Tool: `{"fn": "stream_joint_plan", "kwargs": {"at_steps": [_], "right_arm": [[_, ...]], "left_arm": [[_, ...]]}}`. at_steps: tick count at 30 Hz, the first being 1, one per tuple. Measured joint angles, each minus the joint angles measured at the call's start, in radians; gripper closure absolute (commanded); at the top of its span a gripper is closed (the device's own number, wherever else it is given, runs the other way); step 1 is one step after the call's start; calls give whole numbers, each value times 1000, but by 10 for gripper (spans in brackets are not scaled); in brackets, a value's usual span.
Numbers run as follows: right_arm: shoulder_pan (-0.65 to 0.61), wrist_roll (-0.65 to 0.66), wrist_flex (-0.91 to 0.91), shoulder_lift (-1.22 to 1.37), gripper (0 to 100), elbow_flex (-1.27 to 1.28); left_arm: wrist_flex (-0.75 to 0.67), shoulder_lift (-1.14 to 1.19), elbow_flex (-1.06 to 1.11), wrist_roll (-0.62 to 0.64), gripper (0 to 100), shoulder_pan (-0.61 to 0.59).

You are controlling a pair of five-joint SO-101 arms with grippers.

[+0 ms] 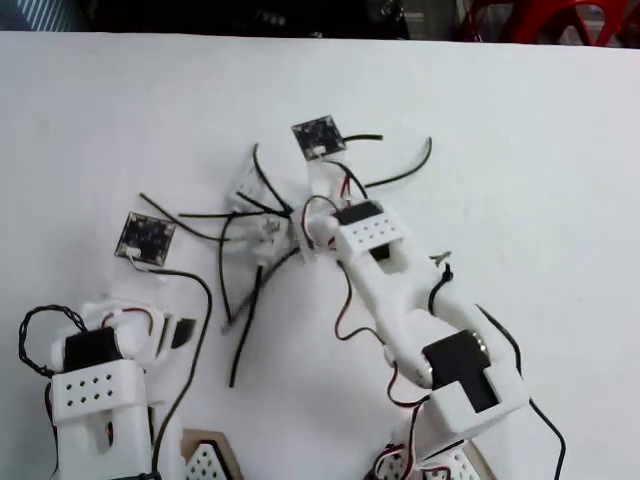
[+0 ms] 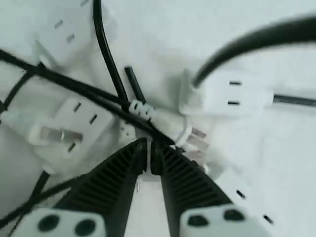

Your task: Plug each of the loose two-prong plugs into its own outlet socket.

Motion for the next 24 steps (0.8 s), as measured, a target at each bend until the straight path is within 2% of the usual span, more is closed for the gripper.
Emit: {"fn": "stream_joint_plan", "kwargs": {"at_steps": [5,9,14,16,20,24], "right_arm": [[0,0,368,0,981,-104],[-2,3,555,2,981,-152],[-60,143,758,2,981,-175],[-89,190,783,2,981,-199],[-92,201,749,-17,978,-250],[-89,52,600,-44,978,-278]], "left_arm": [[0,0,0,0,699,0],[0,0,0,0,699,0],[0,0,0,0,699,0],[0,0,0,0,699,0],[0,0,0,0,699,0],[0,0,0,0,699,0]]}}
